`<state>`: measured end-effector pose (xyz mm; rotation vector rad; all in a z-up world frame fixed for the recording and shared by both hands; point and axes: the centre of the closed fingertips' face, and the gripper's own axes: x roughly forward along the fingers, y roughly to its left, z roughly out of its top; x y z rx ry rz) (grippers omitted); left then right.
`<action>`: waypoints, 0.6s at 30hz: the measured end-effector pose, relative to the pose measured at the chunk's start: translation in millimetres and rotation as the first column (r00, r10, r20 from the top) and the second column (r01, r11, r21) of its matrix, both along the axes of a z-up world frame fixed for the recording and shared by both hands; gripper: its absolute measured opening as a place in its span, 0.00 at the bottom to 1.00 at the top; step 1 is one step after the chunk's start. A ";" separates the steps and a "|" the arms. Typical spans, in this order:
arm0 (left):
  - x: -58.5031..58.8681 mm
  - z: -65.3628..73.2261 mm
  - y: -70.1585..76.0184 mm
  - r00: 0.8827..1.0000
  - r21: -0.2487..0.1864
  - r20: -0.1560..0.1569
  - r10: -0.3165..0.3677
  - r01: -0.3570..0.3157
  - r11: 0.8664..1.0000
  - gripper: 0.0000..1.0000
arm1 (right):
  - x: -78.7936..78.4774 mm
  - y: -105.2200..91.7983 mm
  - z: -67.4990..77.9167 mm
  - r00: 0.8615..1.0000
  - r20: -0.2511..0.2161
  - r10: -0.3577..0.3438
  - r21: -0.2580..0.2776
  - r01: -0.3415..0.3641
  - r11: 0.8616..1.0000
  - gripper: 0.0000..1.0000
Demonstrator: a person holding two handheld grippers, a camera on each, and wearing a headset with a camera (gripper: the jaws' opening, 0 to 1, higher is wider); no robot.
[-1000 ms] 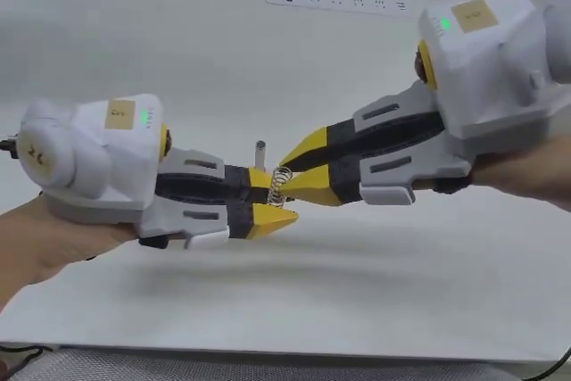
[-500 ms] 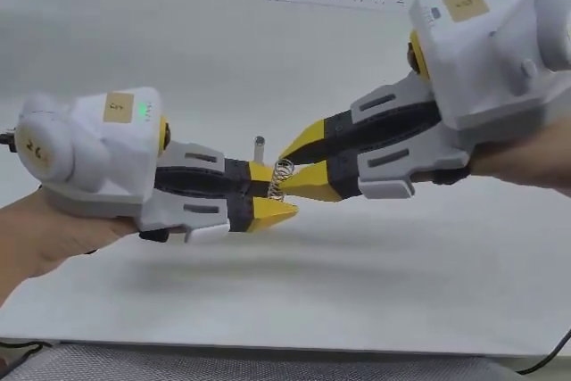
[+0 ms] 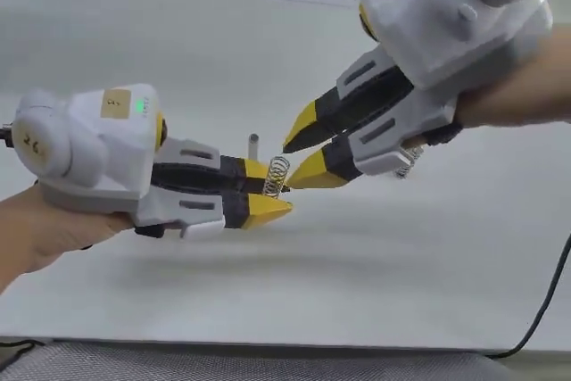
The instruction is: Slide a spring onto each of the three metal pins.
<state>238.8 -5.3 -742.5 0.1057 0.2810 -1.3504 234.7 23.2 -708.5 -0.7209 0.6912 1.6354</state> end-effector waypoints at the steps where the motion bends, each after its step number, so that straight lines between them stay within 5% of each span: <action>1: -0.1 0.3 -0.3 1.000 -0.002 -0.003 -0.002 0.002 1.000 0.01 | -0.3 -0.5 -0.1 1.000 -0.010 -0.002 -0.016 0.002 1.000 0.18; 18: 2.3 -2.3 -2.9 1.000 0.009 0.002 -0.005 0.005 1.000 0.01 | 3.9 6.5 -16.4 0.998 -0.009 0.062 -0.161 -0.063 0.985 0.14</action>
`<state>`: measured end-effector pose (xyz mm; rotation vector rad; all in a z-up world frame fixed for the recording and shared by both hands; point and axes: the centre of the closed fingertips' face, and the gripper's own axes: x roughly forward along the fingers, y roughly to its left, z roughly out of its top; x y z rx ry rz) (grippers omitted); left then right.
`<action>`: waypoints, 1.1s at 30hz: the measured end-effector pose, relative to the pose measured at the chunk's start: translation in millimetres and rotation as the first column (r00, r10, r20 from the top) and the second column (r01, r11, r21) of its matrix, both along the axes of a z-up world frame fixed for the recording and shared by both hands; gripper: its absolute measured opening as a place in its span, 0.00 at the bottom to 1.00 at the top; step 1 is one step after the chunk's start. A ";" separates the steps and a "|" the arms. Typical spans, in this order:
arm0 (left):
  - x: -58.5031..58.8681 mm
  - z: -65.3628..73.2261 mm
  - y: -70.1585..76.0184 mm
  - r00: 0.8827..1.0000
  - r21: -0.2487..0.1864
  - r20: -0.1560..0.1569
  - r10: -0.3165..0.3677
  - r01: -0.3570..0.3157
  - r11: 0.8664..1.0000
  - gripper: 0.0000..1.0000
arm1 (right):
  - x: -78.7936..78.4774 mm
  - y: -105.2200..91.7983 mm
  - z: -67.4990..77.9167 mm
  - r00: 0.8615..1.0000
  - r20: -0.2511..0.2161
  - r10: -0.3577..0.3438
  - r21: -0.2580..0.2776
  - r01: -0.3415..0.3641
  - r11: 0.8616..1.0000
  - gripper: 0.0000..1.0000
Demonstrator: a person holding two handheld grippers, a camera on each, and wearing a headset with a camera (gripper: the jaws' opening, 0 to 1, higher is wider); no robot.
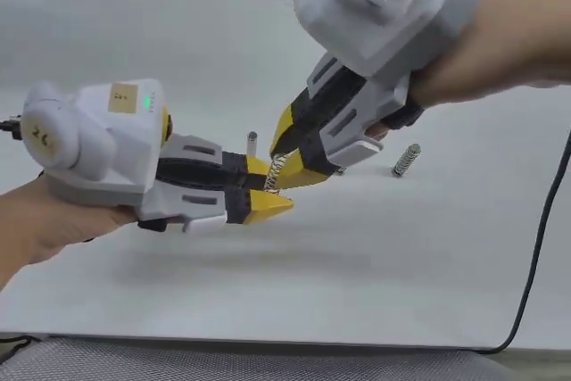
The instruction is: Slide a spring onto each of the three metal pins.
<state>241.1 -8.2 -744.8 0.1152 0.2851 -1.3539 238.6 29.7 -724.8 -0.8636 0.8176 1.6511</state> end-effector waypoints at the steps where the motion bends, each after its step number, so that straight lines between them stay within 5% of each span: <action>1: 0.0 -0.4 -0.2 1.000 0.000 -0.003 -0.001 0.001 1.000 0.01 | 3.4 0.6 -2.0 1.000 0.001 0.001 -0.006 -0.001 1.000 0.14; 19: 3.5 0.1 -2.5 1.000 -0.004 0.013 0.002 -0.002 1.000 0.01 | -3.2 -6.0 -11.3 0.999 0.026 0.041 -0.090 -0.038 0.995 0.11; 27: 3.4 7.7 -3.1 0.999 -0.072 0.042 -0.015 0.018 0.997 0.01 | -7.3 -6.8 -3.7 0.999 0.030 0.032 -0.085 -0.030 0.996 0.12; 33: 3.0 10.5 -4.3 0.998 -0.083 0.052 -0.026 0.030 0.996 0.01 | -3.9 -3.9 -3.3 0.999 0.035 0.034 -0.092 -0.030 0.995 0.10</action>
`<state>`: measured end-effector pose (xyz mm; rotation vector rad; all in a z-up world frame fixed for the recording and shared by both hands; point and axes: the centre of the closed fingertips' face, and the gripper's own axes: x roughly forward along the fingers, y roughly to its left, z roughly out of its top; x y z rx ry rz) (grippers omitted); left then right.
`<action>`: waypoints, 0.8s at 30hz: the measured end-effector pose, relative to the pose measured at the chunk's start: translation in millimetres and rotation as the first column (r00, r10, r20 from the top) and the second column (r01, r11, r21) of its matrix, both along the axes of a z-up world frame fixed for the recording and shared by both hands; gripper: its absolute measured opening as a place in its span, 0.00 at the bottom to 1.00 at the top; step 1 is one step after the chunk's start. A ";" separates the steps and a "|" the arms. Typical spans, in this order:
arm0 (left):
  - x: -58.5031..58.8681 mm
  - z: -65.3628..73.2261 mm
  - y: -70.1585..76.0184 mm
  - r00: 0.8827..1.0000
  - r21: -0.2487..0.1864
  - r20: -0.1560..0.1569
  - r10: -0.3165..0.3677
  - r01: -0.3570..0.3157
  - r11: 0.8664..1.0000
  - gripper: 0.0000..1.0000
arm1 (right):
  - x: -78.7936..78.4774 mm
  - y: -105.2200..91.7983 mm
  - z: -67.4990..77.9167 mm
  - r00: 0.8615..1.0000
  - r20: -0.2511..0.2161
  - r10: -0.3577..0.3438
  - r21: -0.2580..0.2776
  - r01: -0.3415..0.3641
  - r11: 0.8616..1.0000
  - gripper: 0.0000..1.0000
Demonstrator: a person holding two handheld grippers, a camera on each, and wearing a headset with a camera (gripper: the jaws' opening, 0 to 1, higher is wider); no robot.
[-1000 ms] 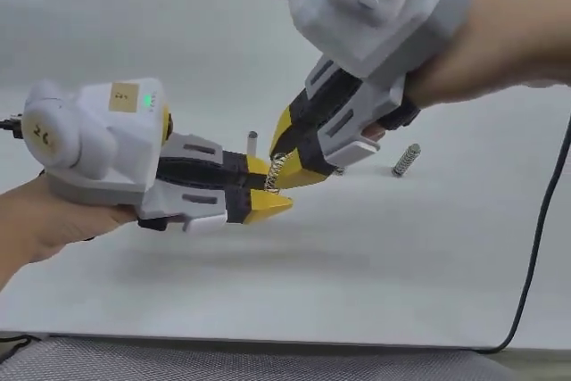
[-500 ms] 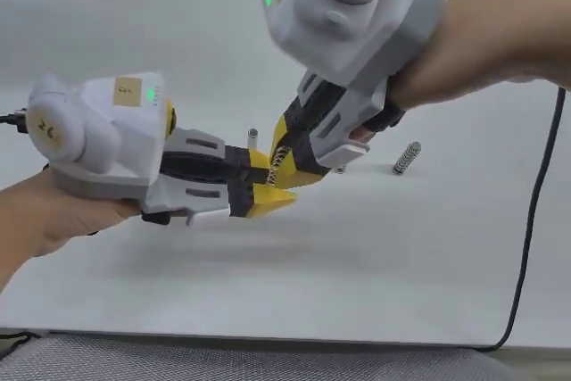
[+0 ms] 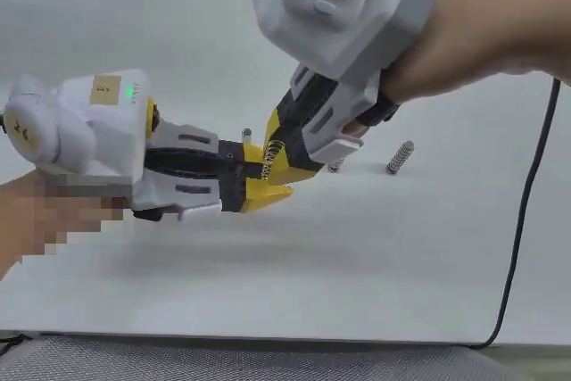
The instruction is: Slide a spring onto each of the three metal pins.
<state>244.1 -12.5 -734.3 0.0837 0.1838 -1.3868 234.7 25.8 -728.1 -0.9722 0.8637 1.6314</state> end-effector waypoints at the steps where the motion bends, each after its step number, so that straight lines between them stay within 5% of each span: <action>1: -0.4 0.3 -0.1 1.000 -0.003 -0.001 -0.002 0.002 1.000 0.01 | -1.4 -0.3 0.6 1.000 -0.005 -0.005 -0.006 0.005 1.000 0.10; 15: 3.0 -1.5 1.1 1.000 0.004 -0.005 0.010 -0.010 1.000 0.01 | 9.7 3.6 -6.1 0.999 -0.011 -0.038 -0.092 0.037 0.995 0.09; 24: 2.4 -2.8 2.8 1.000 0.009 -0.013 0.010 -0.010 1.000 0.01 | 9.9 5.6 -7.5 0.999 -0.016 -0.027 -0.091 0.026 0.996 0.08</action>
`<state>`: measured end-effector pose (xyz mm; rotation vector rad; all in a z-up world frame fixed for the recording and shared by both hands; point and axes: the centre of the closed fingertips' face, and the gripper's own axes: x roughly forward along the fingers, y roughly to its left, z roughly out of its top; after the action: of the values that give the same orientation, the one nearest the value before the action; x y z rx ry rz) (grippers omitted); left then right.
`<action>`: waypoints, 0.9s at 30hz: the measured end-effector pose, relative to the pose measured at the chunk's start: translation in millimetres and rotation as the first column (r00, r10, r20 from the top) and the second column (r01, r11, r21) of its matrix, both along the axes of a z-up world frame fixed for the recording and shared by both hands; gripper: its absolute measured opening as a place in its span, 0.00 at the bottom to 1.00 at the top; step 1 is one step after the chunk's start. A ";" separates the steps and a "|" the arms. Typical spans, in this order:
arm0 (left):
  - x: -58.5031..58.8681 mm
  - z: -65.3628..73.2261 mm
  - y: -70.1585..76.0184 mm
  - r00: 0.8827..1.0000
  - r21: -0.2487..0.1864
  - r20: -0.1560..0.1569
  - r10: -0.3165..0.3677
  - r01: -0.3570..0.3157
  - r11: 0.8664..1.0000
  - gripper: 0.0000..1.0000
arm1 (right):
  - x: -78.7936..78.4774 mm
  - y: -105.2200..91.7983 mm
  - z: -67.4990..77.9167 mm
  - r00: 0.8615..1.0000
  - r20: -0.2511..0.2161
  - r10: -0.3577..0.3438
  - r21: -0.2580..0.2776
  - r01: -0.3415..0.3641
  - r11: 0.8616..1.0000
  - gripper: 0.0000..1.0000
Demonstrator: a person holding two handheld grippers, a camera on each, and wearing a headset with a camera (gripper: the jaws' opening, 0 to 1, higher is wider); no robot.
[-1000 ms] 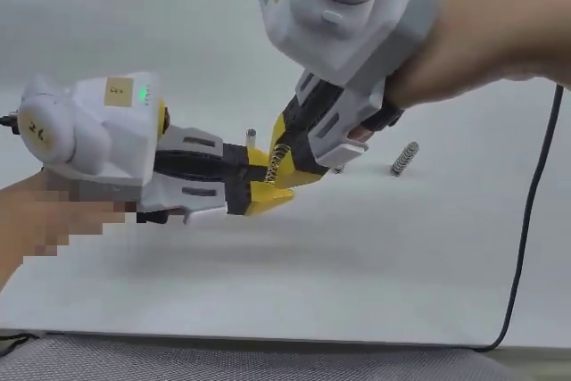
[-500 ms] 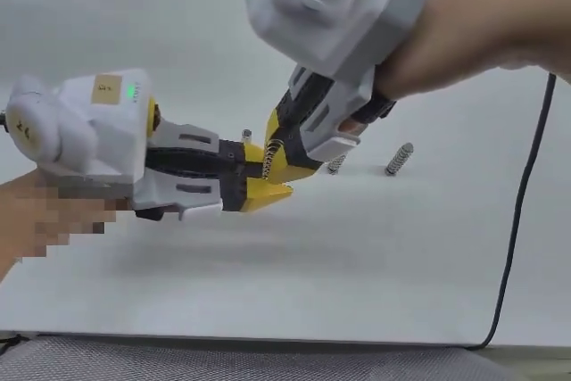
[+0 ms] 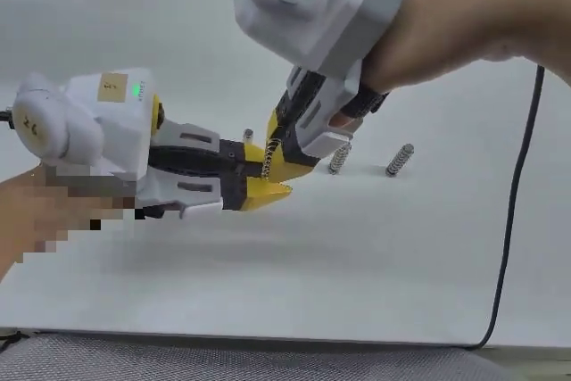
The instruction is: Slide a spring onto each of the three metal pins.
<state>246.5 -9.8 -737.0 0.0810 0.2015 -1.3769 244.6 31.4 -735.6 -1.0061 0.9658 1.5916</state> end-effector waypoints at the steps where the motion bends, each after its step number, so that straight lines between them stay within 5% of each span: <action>1: 0.0 -0.1 0.1 1.000 0.002 0.003 -0.001 0.001 1.000 0.01 | -0.7 -0.4 0.2 1.000 0.000 -0.002 -0.001 0.002 1.000 0.08; 27: 2.8 -6.7 -3.0 0.998 0.017 -0.056 0.019 -0.018 1.000 0.09 | -6.8 -5.8 5.3 1.000 0.022 -0.003 0.027 0.003 1.000 0.08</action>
<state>249.3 -12.8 -743.8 0.0536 0.2603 -1.3601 237.8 25.7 -730.2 -1.0012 0.9288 1.5841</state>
